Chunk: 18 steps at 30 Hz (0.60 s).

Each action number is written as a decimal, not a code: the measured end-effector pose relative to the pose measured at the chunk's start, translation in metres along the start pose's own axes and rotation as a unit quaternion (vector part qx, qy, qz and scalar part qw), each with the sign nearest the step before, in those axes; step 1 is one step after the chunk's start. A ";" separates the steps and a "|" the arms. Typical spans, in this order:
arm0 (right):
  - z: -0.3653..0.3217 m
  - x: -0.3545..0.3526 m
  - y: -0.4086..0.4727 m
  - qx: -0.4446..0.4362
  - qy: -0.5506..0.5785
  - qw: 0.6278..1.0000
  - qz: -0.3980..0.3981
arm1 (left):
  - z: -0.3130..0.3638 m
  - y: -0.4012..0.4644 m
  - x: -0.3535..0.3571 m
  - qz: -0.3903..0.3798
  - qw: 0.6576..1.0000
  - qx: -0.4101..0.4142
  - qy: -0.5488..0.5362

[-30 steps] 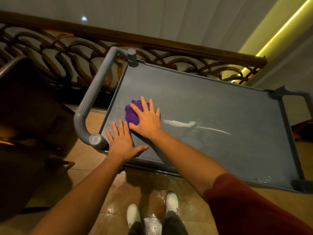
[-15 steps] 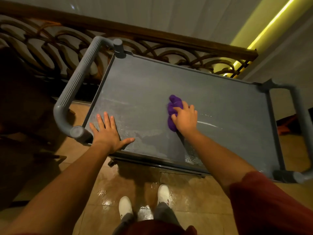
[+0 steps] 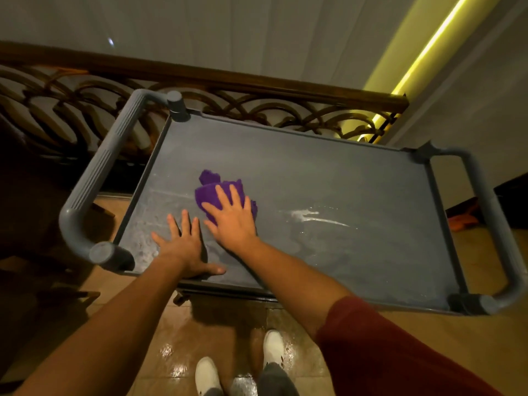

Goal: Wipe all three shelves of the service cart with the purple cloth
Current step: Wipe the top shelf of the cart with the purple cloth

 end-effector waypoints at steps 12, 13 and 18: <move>0.182 -0.028 -0.075 0.243 -0.081 0.967 -0.006 | 0.016 -0.010 -0.017 -0.046 0.999 -0.029 0.001; 0.188 -0.031 -0.082 0.281 -0.079 0.957 -0.006 | 0.016 -0.009 -0.018 -0.043 0.999 -0.032 0.000; 0.179 -0.049 -0.074 0.350 0.022 0.935 -0.052 | 0.015 -0.002 -0.022 -0.026 0.999 -0.039 0.001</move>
Point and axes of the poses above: each hand's wrist, its own y-axis towards the middle knuckle, its own x-axis out of the palm, z = x × y, the point moved 1 cm from there along y, towards the middle knuckle, and after that the axes turned 7 degrees about x, right-handed, at the moved point
